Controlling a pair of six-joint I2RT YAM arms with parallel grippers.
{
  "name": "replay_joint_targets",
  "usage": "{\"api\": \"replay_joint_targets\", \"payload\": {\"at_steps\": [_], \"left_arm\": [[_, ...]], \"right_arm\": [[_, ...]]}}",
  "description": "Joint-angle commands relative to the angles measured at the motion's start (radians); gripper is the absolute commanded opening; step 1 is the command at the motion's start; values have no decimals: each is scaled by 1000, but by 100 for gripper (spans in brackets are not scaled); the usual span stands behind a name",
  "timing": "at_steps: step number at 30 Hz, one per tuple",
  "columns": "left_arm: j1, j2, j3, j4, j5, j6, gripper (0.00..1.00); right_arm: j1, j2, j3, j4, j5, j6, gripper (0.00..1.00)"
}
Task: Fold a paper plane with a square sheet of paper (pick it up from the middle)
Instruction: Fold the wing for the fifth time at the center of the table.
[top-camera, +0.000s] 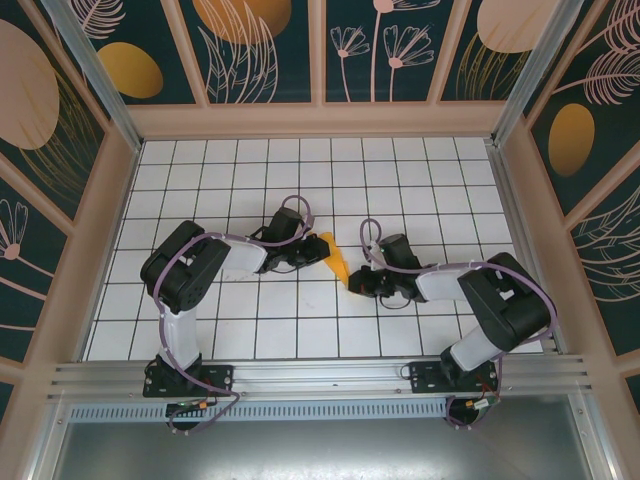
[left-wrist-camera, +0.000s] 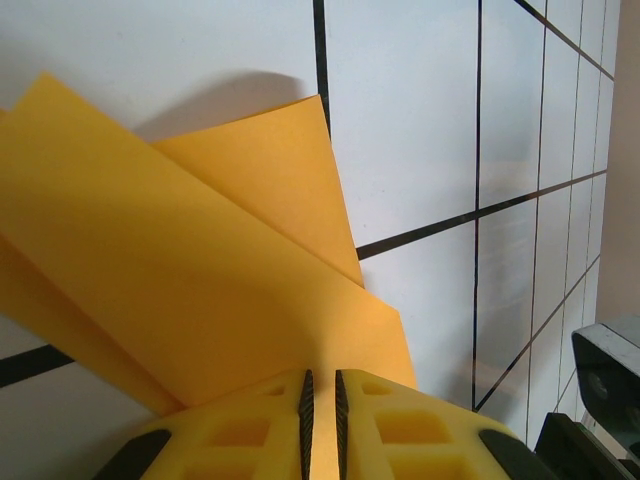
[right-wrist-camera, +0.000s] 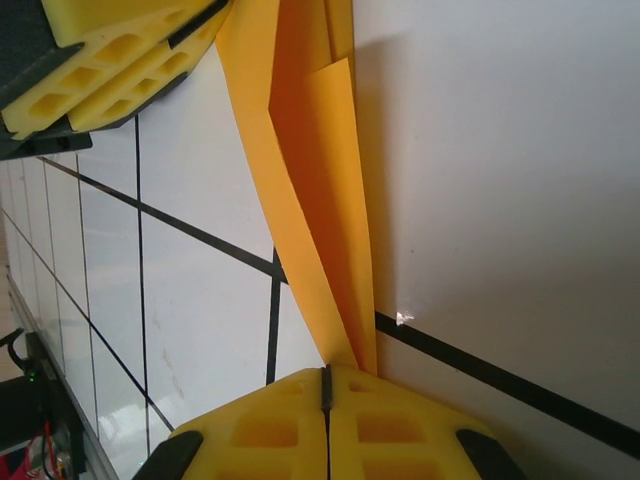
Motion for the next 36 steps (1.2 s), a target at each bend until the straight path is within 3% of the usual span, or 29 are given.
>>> {"api": "replay_joint_targets", "payload": {"at_steps": [1, 18, 36], "left_arm": [[-8, 129, -29, -131, -121, 38, 18], [3, 134, -26, -136, -125, 41, 18], [45, 114, 7, -153, -151, 74, 19]], "right_arm": [[5, 48, -67, -141, -17, 29, 8], [-32, -57, -88, -284, -12, -9, 9], [-46, -14, -74, -304, -8, -55, 8]]}}
